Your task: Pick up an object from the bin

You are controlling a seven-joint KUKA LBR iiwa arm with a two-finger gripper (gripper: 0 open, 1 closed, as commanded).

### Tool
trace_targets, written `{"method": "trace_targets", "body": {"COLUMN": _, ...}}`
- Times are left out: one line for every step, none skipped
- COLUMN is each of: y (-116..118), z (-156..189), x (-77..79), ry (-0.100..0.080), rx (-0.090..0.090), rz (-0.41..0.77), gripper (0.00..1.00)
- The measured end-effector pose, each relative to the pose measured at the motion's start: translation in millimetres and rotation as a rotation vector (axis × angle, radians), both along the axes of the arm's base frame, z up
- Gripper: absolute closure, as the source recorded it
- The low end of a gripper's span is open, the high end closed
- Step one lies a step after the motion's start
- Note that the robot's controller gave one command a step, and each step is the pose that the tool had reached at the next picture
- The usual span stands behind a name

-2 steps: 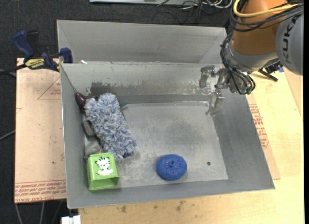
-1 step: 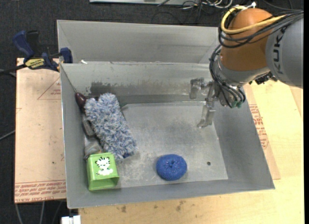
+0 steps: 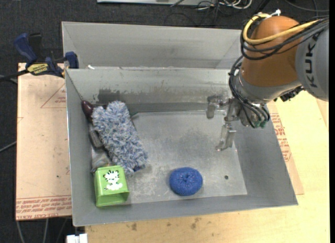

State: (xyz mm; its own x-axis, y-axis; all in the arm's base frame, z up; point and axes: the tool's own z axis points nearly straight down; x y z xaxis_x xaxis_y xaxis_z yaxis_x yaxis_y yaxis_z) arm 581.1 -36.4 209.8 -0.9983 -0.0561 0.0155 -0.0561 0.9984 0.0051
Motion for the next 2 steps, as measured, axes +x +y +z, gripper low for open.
{"method": "trace_targets", "body": {"y": 8.0, "z": -5.1, "x": -6.0, "ry": -0.031, "rx": -0.005, "rz": 0.039, "gripper": 0.00}}
{"method": "trace_targets", "body": {"y": 22.3, "z": -69.0, "x": -32.1, "ry": -0.020, "rx": -0.003, "rz": 0.066, "gripper": 0.00}}
